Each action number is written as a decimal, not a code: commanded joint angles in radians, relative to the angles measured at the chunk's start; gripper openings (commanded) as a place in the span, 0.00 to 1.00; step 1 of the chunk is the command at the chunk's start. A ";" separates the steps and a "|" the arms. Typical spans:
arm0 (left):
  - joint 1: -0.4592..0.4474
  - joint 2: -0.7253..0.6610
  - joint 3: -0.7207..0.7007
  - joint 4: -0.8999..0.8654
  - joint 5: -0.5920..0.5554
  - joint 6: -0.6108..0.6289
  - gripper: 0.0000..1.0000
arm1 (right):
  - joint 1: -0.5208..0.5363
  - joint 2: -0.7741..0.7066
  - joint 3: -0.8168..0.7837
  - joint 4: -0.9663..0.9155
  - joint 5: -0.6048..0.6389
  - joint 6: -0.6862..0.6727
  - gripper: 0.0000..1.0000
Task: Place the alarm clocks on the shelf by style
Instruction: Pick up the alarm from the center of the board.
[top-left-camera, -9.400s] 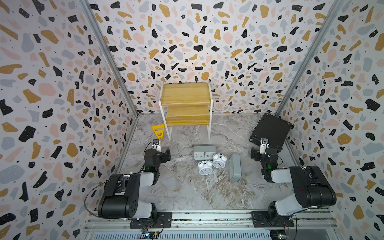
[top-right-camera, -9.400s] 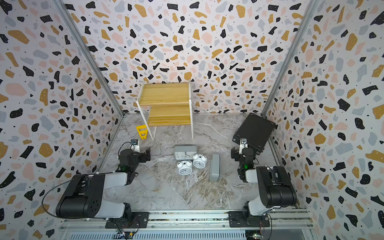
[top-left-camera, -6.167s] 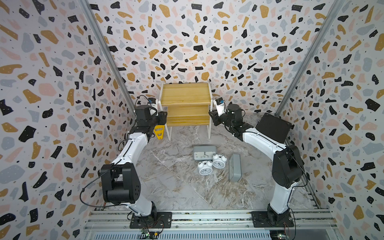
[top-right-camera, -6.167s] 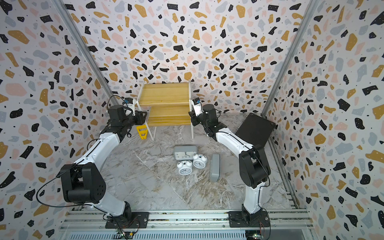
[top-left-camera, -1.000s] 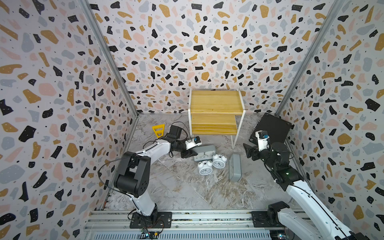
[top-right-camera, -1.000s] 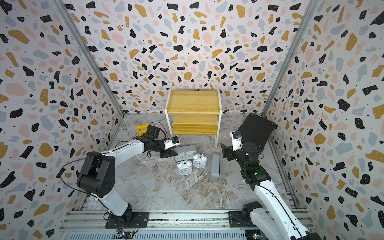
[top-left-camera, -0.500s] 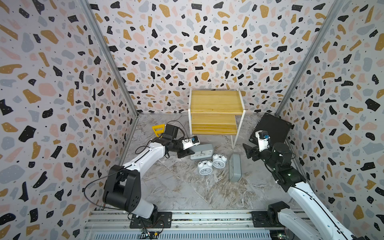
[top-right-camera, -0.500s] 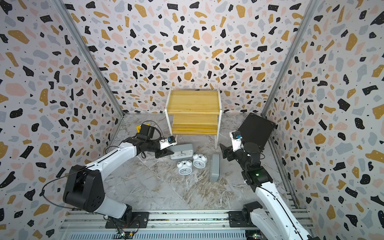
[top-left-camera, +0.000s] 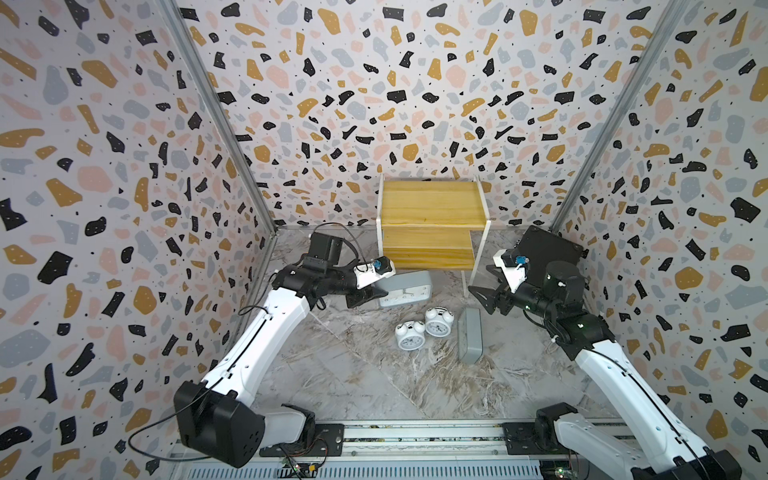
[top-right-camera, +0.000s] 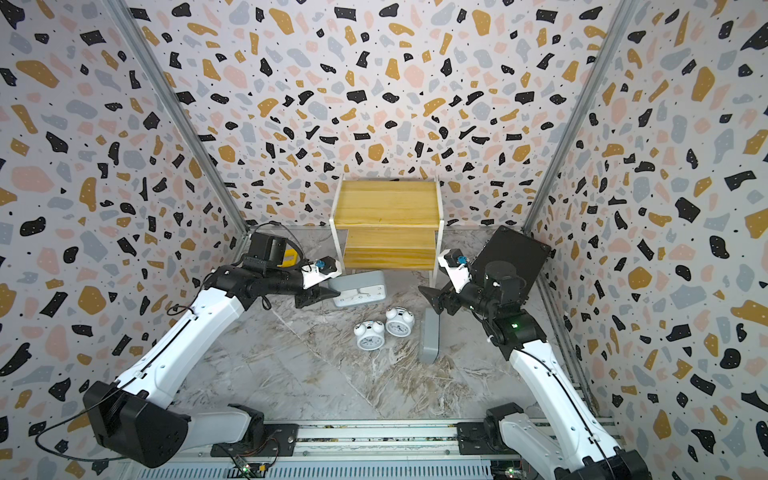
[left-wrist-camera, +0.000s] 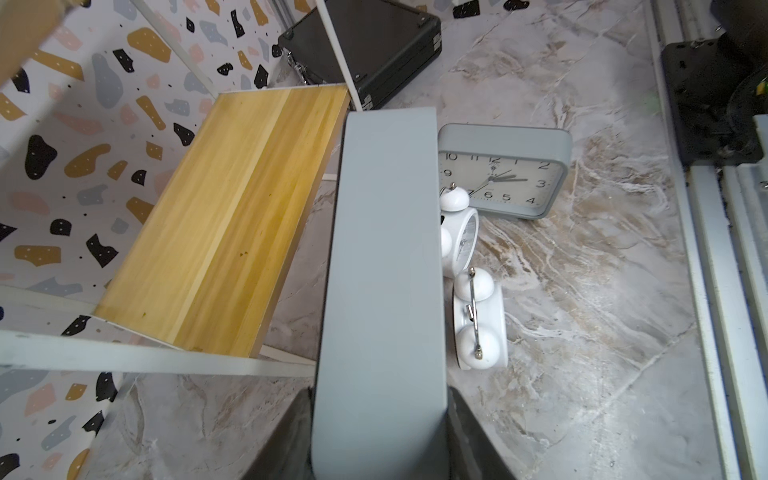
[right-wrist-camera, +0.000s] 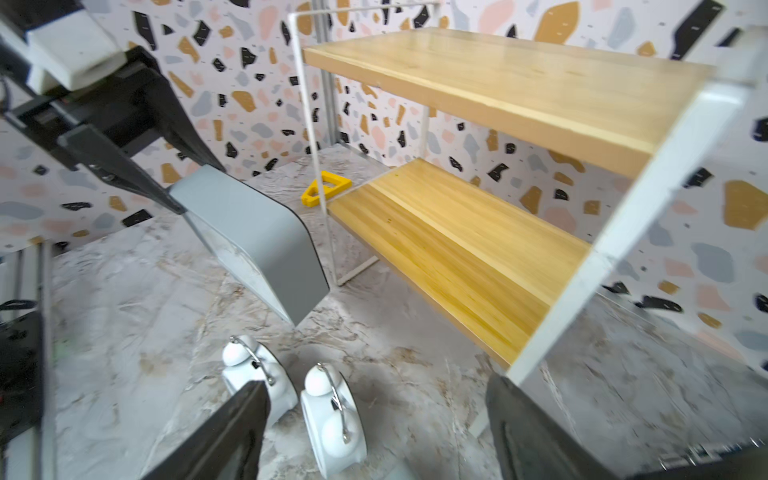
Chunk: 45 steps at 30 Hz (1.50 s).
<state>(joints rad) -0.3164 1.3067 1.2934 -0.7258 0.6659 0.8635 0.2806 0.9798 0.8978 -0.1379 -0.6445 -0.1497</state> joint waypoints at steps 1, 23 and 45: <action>-0.007 -0.017 0.072 -0.064 0.128 -0.015 0.23 | -0.001 0.039 0.099 -0.138 -0.227 -0.103 0.87; -0.121 0.135 0.305 -0.256 0.199 -0.010 0.23 | 0.048 0.182 0.285 -0.352 -0.406 -0.253 0.91; -0.161 0.143 0.300 -0.180 0.097 -0.074 0.31 | 0.086 0.216 0.302 -0.366 -0.291 -0.242 0.23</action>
<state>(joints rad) -0.4728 1.4761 1.5826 -1.0019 0.7708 0.8246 0.3645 1.2053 1.1568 -0.5003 -0.9756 -0.4347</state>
